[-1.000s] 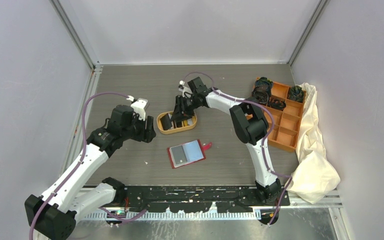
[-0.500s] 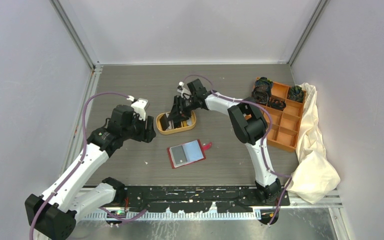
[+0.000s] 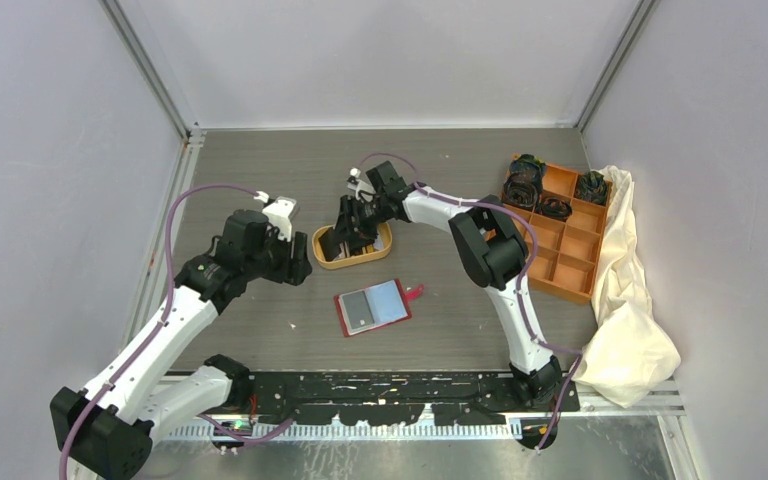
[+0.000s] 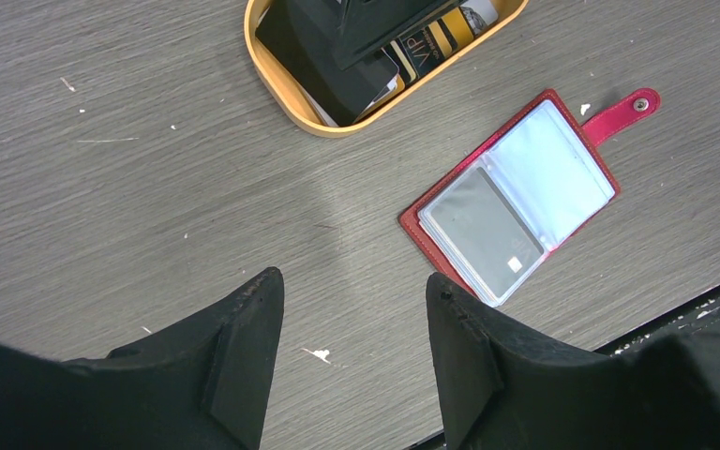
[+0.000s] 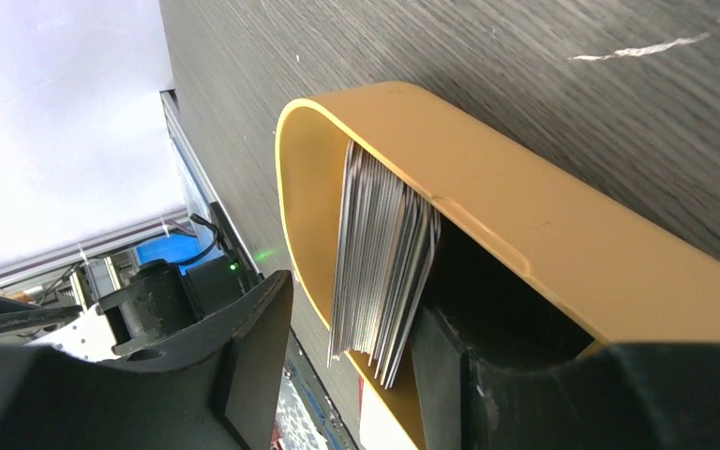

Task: Put the credit cards into the card holder
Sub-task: Pick up the credit card from the storage box.

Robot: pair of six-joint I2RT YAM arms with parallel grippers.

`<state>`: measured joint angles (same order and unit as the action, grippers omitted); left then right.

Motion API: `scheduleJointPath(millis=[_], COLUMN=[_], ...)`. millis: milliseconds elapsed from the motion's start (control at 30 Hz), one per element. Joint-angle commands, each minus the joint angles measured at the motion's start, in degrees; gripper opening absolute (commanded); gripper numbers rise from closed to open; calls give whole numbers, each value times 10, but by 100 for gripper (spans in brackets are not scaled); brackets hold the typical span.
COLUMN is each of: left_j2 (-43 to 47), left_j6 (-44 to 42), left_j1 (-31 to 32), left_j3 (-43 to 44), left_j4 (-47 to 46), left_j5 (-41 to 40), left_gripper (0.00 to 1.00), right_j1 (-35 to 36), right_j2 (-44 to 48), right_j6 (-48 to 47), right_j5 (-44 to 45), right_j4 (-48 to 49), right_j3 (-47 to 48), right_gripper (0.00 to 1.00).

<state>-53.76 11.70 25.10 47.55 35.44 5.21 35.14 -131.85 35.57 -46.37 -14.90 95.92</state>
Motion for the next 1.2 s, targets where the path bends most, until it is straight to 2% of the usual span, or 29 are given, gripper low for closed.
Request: scheduleJointPath(millis=[0,200,767,1167], left_j2=[3,4,2,2], left_j6=[-7,-7,-8,-8], left_j1=[-2,-2,-2,-2], left_j3=[6,6,5,5], left_j4=[-15,-15,-15,-15], left_j5=[6,6,5,4], left_gripper=[58,58,58,58], right_j1=[3,-11,-38,-50], right_j2=[5,32,50,60], right_j6=[14,2,-8,-42], right_j5=[-22,-21,-35,-28], right_j4=[16,0,-8,-49], right_j3=[12,16,5,8], right_gripper=[52,48,44,43])
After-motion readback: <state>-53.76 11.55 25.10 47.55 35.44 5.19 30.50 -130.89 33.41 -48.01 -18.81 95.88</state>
